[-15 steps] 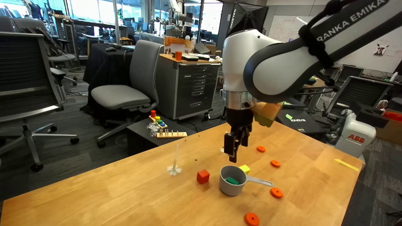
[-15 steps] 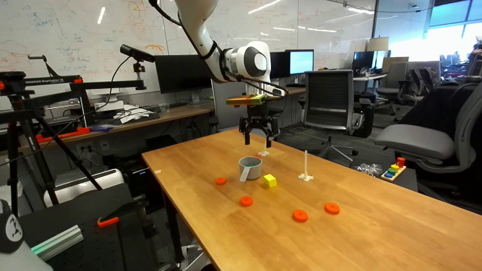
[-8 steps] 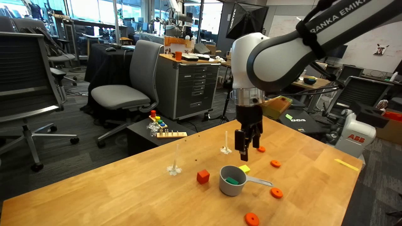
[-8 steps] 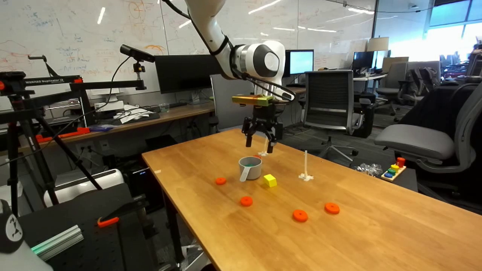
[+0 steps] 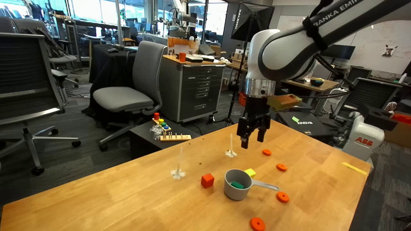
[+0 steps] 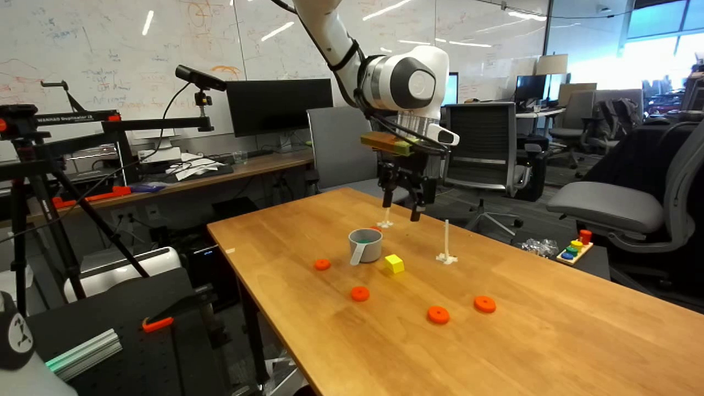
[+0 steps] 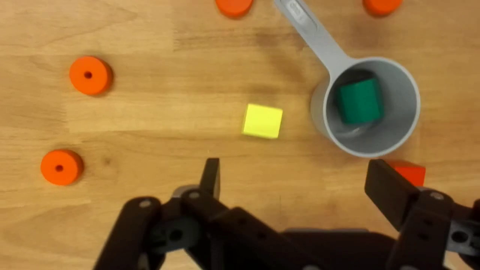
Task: Put the blocks in the cup
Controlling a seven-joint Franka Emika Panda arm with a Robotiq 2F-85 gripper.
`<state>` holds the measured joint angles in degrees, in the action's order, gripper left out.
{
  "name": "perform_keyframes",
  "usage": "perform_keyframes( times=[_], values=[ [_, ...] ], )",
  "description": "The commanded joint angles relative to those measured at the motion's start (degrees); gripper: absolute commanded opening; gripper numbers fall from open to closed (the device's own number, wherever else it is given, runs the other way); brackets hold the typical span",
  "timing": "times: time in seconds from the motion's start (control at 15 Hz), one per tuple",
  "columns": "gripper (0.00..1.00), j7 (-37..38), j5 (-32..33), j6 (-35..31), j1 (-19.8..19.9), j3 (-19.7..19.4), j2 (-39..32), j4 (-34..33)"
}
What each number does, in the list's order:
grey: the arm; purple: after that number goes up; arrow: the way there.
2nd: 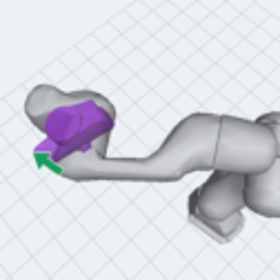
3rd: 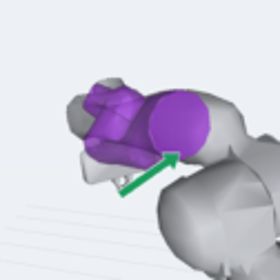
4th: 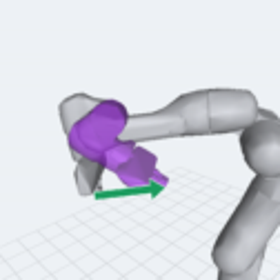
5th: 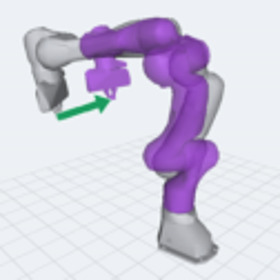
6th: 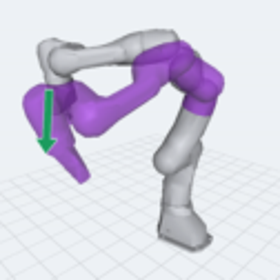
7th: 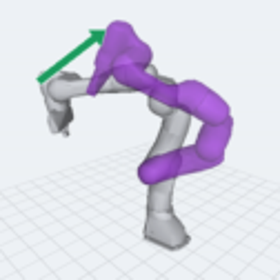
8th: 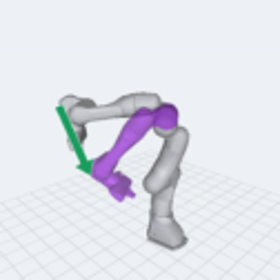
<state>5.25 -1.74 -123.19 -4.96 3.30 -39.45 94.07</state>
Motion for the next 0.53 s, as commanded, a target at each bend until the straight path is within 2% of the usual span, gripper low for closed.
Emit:
perform_keyframes(
  times=[0.0, 0.07, 0.47],
  values=[
    [1.0, 3.4, -5.8, -6.4, 1.6, 0.5, 0.7, 0.8],
    [1.0, 1.2, -3.2, -3.3, 0.7, -0.2, -0.1, -0.1],
    [1.0, 1.4, -2.7, -3.7, 0.3, -0.6, -0.9, -0.4]
  ],
)
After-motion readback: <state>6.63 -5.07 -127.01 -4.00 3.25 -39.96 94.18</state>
